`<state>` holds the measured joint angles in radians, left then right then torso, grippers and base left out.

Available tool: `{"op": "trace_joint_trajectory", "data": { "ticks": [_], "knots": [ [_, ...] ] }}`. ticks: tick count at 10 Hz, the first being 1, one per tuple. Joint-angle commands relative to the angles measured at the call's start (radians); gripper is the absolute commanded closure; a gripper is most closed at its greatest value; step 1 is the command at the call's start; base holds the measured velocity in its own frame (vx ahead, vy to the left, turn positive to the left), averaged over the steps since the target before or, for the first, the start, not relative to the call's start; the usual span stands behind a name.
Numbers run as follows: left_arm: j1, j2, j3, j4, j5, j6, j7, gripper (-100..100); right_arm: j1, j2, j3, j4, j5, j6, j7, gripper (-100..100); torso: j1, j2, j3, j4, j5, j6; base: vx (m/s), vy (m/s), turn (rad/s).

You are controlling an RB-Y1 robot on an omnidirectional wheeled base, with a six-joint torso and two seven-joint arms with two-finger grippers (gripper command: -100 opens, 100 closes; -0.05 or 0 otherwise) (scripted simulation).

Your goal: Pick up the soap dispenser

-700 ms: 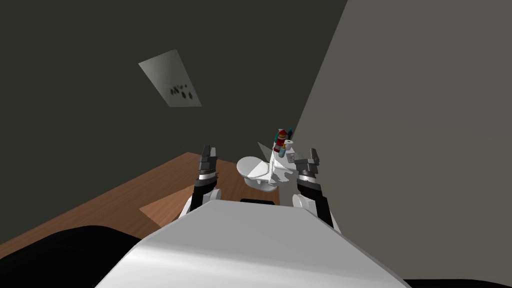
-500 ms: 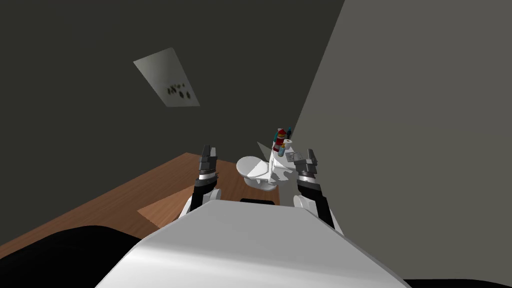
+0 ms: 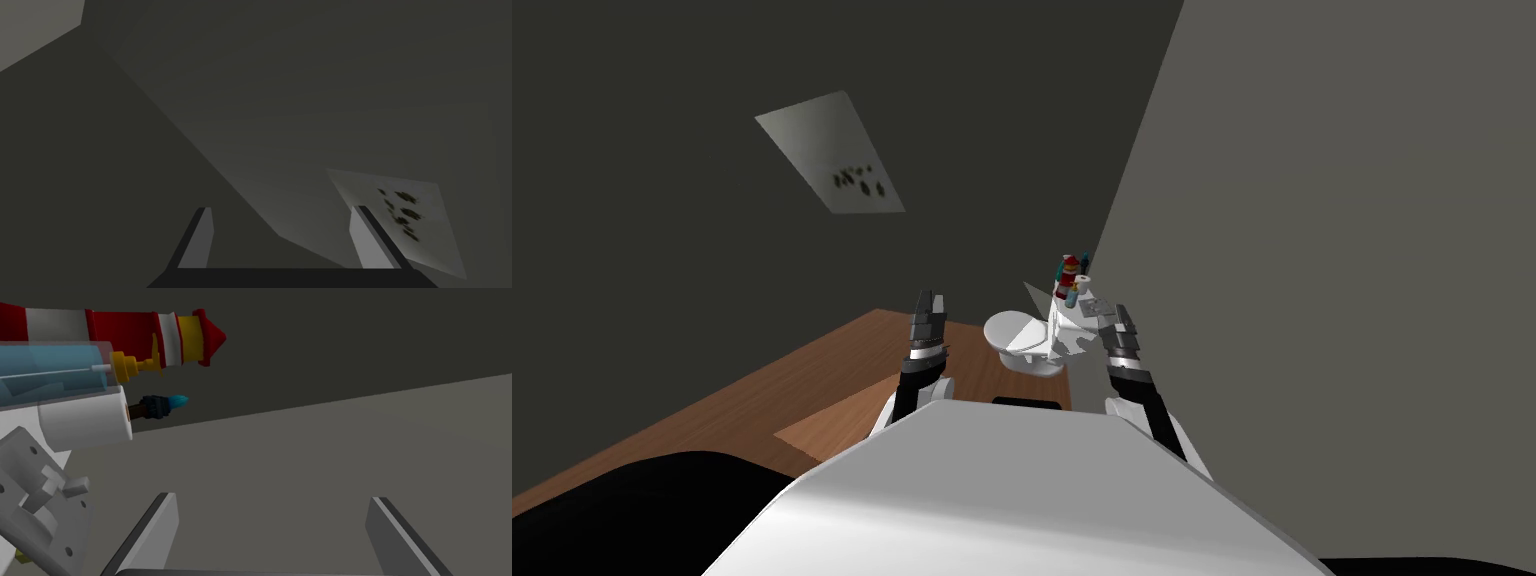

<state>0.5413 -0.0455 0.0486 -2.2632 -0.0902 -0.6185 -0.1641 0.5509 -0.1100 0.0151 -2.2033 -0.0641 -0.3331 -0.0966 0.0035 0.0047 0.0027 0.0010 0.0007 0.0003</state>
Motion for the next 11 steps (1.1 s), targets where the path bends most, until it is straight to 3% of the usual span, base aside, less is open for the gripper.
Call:
{"op": "trace_joint_trajectory", "data": {
  "ticks": [1,4,11],
  "knots": [
    [0.000,0.000,0.000,0.000,0.000,0.000,0.000,0,-0.004,-0.031,-0.010,0.043,0.020,0.001,0.026,-100,0.000,0.000,0.000,0.000,0.000,0.000,-0.071,0.055,-0.104],
    [0.000,0.000,0.000,0.000,0.000,0.000,0.000,0,-0.004,-0.067,-0.023,0.086,0.050,0.009,0.060,-100,-0.001,-0.002,-0.001,0.000,0.000,0.000,-0.048,0.040,-0.076],
    [0.000,0.000,0.000,0.000,0.000,0.000,0.000,0,-0.021,-0.177,-0.086,0.247,0.183,0.033,0.214,-100,0.002,-0.002,-0.001,0.000,0.001,0.000,-0.055,0.082,-0.095]
  ]
}}
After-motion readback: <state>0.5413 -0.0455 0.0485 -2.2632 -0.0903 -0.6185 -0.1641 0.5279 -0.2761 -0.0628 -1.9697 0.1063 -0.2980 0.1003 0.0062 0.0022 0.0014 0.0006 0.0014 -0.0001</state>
